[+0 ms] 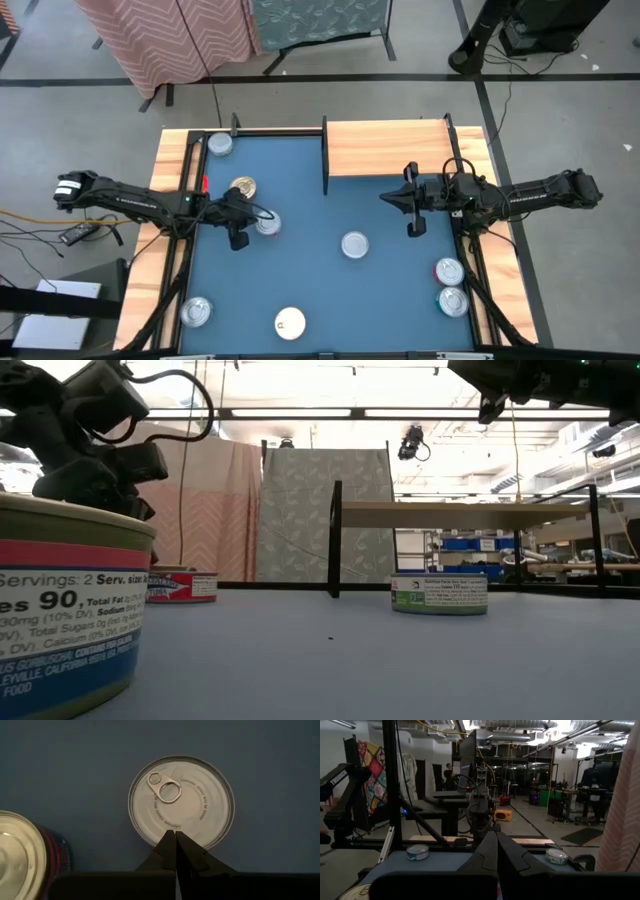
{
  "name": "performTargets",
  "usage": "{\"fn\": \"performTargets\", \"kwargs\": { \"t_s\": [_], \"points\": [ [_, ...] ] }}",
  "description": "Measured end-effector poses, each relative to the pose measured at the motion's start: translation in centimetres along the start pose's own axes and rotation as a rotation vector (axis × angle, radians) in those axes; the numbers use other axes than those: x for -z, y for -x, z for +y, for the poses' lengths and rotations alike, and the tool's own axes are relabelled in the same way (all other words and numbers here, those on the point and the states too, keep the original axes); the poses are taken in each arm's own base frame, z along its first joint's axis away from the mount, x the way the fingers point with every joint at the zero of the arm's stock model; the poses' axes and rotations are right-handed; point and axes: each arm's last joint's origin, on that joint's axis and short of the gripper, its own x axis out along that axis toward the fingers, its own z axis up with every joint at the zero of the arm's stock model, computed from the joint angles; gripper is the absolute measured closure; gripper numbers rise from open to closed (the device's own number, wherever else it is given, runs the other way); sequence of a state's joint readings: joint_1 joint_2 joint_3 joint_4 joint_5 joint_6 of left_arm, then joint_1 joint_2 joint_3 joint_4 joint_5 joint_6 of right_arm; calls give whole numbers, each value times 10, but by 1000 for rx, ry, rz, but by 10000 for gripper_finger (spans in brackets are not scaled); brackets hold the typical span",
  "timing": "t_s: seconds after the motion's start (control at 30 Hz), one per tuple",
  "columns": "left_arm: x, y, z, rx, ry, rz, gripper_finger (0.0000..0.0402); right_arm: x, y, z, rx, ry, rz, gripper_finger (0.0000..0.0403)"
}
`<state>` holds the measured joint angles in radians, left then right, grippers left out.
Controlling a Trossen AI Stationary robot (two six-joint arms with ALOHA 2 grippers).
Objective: Stack canned seafood by type on shelf
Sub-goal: Put the left red tuna can on the shelf
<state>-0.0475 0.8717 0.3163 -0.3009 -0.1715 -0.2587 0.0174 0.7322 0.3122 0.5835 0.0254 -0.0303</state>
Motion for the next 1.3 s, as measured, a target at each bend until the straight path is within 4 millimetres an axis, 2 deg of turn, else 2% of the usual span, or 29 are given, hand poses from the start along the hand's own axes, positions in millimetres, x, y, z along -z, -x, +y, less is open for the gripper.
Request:
{"fn": "performTargets", "kwargs": {
  "t_s": [0.33, 1.3],
  "points": [
    [15, -11, 2, 16, 51, -57, 401, -1, 0, 0, 0, -1, -9, 399],
    [34, -11, 7, -33, 73, 111, 401, -2, 0, 0, 1, -1, -22, 398]
  ]
}}
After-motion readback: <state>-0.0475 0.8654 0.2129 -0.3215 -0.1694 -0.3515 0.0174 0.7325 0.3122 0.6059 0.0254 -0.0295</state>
